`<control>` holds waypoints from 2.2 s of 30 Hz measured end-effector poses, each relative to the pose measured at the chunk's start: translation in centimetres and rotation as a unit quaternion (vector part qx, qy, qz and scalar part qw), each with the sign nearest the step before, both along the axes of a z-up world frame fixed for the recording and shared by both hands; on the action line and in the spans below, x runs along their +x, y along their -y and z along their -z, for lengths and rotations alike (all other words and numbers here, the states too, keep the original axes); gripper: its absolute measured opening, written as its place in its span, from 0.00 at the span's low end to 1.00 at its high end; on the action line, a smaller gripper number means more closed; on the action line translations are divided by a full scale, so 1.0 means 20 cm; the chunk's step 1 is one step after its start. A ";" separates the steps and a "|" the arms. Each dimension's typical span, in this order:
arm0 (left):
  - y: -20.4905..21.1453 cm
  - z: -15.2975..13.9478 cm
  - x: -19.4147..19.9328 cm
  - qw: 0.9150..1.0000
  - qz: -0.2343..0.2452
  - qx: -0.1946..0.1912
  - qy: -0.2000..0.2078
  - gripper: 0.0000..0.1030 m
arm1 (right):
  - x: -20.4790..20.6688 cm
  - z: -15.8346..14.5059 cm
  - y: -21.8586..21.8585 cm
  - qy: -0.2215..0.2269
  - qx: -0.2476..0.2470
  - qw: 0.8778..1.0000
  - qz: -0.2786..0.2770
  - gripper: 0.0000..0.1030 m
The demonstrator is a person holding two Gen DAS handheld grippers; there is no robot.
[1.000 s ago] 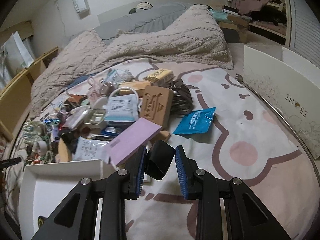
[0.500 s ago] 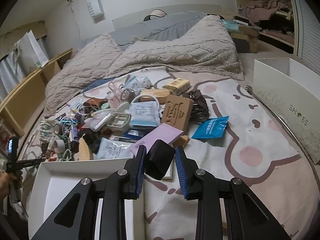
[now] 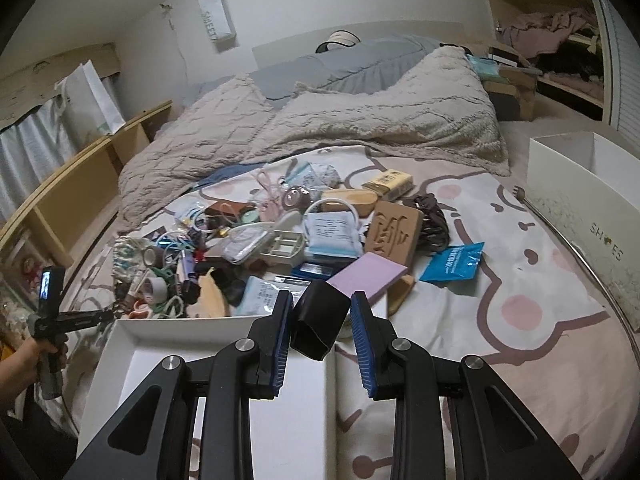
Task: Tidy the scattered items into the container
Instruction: 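Carry the green clothespin with the left gripper while the right carries the black item toward the box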
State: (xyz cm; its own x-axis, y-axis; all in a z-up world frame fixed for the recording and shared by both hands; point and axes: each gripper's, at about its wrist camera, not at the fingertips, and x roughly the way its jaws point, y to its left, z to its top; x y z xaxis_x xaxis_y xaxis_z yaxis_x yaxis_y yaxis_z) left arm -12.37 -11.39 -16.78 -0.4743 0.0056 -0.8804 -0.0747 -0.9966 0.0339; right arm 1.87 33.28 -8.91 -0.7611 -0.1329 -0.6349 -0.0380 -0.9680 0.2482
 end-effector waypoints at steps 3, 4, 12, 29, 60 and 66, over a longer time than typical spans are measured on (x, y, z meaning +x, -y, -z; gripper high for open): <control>-0.01 -0.05 0.01 1.000 0.004 0.005 -0.015 0.27 | 0.01 0.00 0.02 0.000 0.000 1.000 -0.006 0.29; -0.01 -0.07 0.01 1.000 0.004 0.007 -0.019 0.27 | 0.01 0.00 0.03 0.001 -0.003 1.000 -0.007 0.29; -0.02 -0.23 0.08 0.998 0.018 0.026 -0.062 0.27 | 0.04 -0.05 0.05 -0.008 -0.024 1.000 -0.014 0.29; -0.09 -0.58 0.28 0.988 0.052 0.060 -0.136 0.27 | 0.08 -0.10 0.16 -0.018 -0.022 0.999 -0.032 0.29; -0.73 -0.37 0.43 0.971 0.231 0.061 -0.025 0.27 | 0.02 0.16 0.58 0.078 -0.009 0.987 -0.137 0.29; -0.79 -0.32 0.42 0.967 0.247 0.065 -0.006 0.27 | 0.00 0.21 0.65 0.102 -0.004 0.983 -0.150 0.29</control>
